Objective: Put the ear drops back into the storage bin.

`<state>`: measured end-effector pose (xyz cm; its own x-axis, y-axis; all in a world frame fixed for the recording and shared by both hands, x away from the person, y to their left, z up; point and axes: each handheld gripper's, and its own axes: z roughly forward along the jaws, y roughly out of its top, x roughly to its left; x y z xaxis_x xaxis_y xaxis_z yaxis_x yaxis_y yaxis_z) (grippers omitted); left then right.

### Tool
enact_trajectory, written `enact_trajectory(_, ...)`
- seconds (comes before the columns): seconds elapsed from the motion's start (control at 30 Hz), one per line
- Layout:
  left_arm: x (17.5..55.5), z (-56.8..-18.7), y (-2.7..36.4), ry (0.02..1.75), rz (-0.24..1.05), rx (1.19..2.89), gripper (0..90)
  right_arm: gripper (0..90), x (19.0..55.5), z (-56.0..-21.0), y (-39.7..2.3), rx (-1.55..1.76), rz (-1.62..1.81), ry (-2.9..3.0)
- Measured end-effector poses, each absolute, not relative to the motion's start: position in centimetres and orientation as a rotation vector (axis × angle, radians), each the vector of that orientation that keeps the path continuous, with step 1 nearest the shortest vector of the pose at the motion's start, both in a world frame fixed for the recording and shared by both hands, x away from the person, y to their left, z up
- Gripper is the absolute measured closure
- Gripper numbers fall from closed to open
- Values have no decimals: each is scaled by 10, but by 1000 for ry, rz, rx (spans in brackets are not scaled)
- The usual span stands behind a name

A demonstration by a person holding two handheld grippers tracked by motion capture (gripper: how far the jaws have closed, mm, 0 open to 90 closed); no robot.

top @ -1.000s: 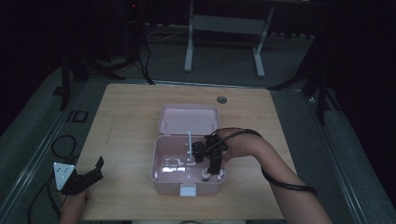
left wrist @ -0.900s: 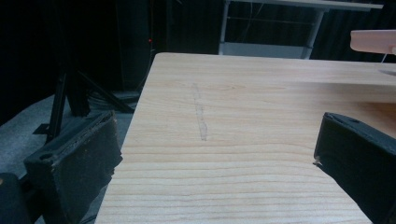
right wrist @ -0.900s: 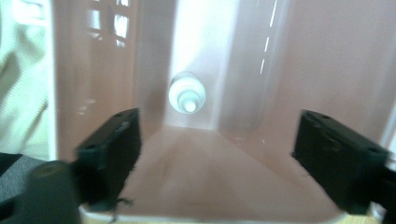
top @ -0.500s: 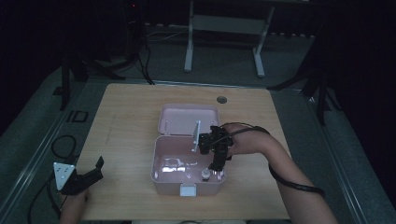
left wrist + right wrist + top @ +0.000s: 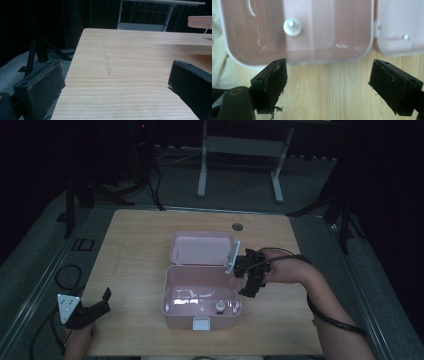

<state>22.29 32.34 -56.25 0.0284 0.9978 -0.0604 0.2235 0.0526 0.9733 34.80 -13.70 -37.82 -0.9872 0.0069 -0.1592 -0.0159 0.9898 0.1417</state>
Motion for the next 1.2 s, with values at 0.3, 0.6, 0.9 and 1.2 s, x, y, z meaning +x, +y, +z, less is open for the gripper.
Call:
enact_trajectory(0.3, 223, -562, 323, 1372, 1027, 1347, 5, 144, 356, -392, -166, 124, 248, 2982)
enact_trajectory(0.6, 223, -563, 323, 1370, 1027, 1346, 5, 144, 361, -425, -196, 256, 352, 2964)
enact_trajectory(0.9, 223, -563, 323, 1369, 1029, 1346, 5, 140, 362, -465, -216, 398, 431, 2930)
enact_trajectory(1.2, 222, -563, 324, 1370, 1028, 1344, 5, 136, 367, -499, -237, 595, 562, 2785)
